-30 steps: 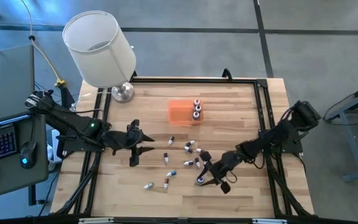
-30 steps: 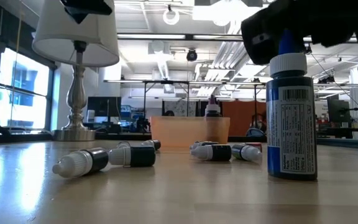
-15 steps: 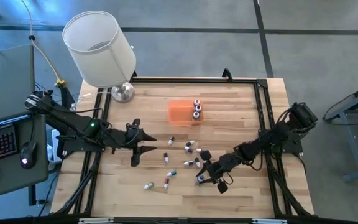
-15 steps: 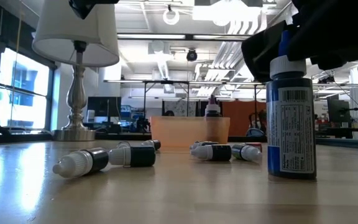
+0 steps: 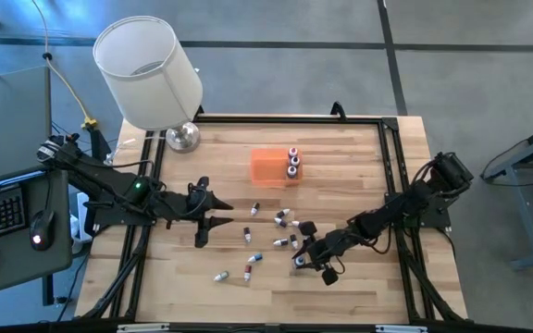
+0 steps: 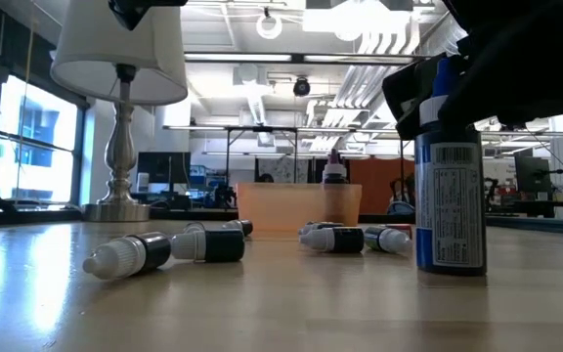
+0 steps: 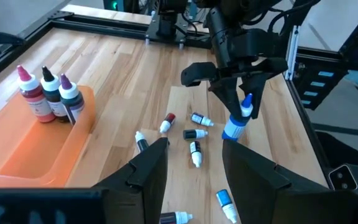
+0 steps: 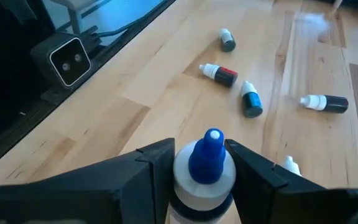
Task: Pick & Place food coloring
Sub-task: Put the large blue food coloring bottle into the bin
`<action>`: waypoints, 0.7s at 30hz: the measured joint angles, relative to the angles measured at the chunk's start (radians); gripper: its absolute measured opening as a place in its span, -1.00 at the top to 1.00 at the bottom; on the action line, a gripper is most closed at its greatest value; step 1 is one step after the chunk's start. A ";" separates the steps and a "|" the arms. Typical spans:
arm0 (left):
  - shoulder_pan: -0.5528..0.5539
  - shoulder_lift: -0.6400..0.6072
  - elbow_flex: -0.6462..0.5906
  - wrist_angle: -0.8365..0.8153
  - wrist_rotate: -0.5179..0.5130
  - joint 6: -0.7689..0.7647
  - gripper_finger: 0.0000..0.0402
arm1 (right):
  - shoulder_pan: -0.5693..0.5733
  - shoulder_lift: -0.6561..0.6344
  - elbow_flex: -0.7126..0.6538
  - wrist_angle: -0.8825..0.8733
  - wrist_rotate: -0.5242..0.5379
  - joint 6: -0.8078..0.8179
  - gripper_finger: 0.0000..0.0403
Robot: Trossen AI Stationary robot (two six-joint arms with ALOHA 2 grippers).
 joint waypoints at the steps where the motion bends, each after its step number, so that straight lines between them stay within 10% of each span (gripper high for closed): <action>1: 0.000 0.000 0.000 0.002 0.000 0.000 0.24 | 0.000 0.000 0.000 0.000 0.000 0.000 0.39; 7: 0.000 0.000 0.002 0.028 -0.002 0.000 0.24 | 0.000 0.000 -0.002 0.074 0.063 -0.008 0.45; 16: 0.000 0.000 0.002 0.028 -0.083 0.015 0.24 | -0.103 -0.001 0.055 0.524 0.597 -0.350 0.36; 21: 0.000 0.000 0.002 0.028 -0.114 0.070 0.24 | -0.276 -0.001 0.124 0.511 0.663 -0.347 0.45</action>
